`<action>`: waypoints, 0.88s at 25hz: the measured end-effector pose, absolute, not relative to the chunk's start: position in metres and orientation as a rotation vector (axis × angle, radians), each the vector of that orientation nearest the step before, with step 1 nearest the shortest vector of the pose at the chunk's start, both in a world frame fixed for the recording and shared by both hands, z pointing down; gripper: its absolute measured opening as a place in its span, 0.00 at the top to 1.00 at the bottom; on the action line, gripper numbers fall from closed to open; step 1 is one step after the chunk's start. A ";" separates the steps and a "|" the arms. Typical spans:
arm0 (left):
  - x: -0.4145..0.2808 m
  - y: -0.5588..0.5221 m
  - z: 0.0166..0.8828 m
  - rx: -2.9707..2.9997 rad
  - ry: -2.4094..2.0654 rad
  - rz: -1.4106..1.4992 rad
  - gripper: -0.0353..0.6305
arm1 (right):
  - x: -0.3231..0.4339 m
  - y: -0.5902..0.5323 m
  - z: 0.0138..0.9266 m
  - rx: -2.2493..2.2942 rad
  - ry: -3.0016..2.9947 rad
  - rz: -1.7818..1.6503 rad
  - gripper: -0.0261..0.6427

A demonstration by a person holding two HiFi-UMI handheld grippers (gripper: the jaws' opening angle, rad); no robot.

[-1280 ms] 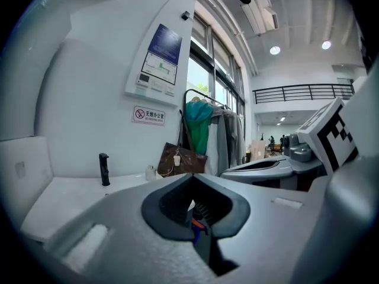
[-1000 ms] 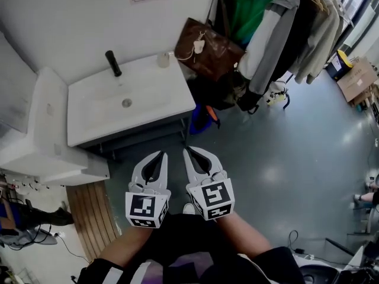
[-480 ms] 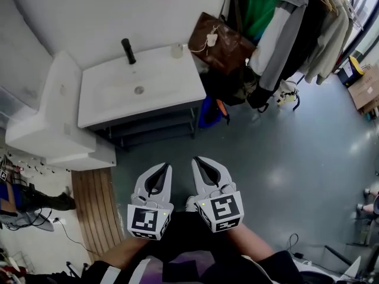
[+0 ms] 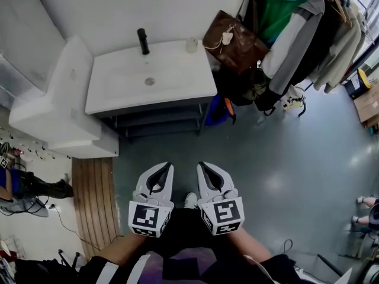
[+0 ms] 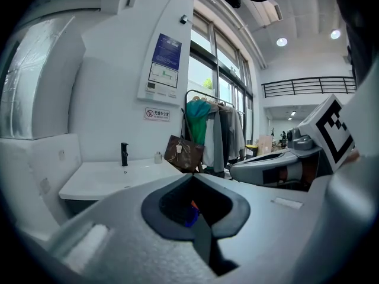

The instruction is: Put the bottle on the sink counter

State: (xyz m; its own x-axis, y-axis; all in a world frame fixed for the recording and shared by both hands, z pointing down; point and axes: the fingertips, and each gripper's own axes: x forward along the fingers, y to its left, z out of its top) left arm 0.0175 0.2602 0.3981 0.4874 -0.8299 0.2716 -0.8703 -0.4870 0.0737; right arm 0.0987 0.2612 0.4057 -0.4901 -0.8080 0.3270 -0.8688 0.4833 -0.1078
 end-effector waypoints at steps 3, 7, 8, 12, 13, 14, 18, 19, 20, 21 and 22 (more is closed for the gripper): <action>0.019 0.260 0.396 2.542 -1.462 0.296 0.95 | 0.096 0.263 0.406 1.414 -2.494 0.353 0.96; 0.023 0.259 0.393 2.557 -1.450 0.305 0.95 | 0.093 0.263 0.406 1.411 -2.497 0.348 0.96; 0.023 0.260 0.394 2.559 -1.447 0.306 0.95 | 0.093 0.262 0.406 1.414 -2.496 0.348 0.96; 0.021 0.258 0.395 2.562 -1.445 0.289 0.95 | 0.095 0.261 0.406 1.427 -2.491 0.353 0.96; 0.022 0.258 0.395 2.564 -1.440 0.291 0.95 | 0.096 0.261 0.406 1.428 -2.491 0.352 0.96; 0.023 0.259 0.396 2.567 -1.434 0.295 0.95 | 0.096 0.261 0.406 1.429 -2.492 0.350 0.96; 0.024 0.258 0.396 2.577 -1.429 0.289 0.95 | 0.097 0.260 0.405 1.431 -2.492 0.344 0.96; 0.024 0.257 0.395 2.577 -1.431 0.283 0.95 | 0.097 0.260 0.405 1.431 -2.492 0.342 0.96; 0.024 0.257 0.394 2.577 -1.431 0.281 0.95 | 0.097 0.259 0.404 1.431 -2.492 0.340 0.96; 0.025 0.257 0.394 2.578 -1.430 0.281 0.95 | 0.097 0.259 0.402 1.432 -2.491 0.337 0.96; 0.025 0.256 0.393 2.578 -1.431 0.279 0.95 | 0.097 0.258 0.400 1.434 -2.490 0.333 0.96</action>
State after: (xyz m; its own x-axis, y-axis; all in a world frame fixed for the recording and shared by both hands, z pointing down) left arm 0.0247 0.2563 0.3929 0.5190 -0.8176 0.2493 -0.8514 -0.5205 0.0654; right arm 0.0973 0.2583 0.4003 -0.4850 -0.8121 0.3245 -0.8688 0.4896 -0.0731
